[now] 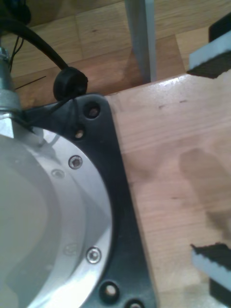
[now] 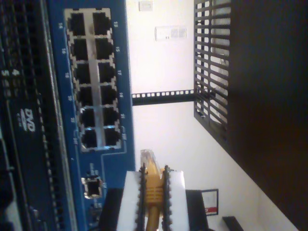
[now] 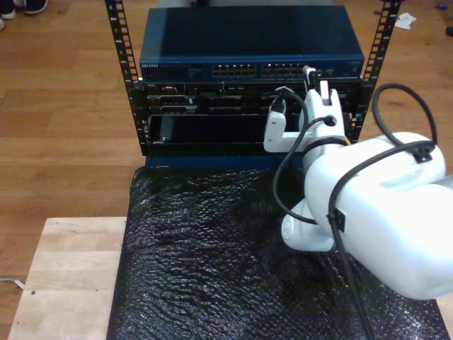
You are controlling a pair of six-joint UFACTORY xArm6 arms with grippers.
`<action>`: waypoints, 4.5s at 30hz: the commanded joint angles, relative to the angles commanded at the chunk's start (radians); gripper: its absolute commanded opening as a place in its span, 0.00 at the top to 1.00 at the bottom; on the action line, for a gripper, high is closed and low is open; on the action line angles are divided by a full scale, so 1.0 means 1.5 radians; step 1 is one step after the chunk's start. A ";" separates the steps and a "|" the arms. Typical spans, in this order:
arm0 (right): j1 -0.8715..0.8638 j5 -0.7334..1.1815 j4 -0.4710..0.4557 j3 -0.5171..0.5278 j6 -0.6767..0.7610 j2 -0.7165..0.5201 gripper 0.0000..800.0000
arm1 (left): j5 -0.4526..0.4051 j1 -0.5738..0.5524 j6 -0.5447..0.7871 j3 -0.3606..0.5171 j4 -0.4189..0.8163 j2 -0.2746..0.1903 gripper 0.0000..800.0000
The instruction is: Grab the cable and plug it in
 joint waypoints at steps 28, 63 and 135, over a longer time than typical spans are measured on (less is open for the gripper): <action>0.010 -0.007 0.028 -0.097 -0.008 0.073 1.00 | 0.000 0.000 0.000 0.000 0.000 0.000 0.00; 0.009 -0.005 0.029 -0.122 -0.007 0.097 1.00 | 0.000 0.000 0.000 0.001 0.000 0.000 0.00; 0.006 -0.005 0.028 -0.187 -0.009 0.135 1.00 | 0.000 0.000 0.000 0.001 0.000 0.001 0.00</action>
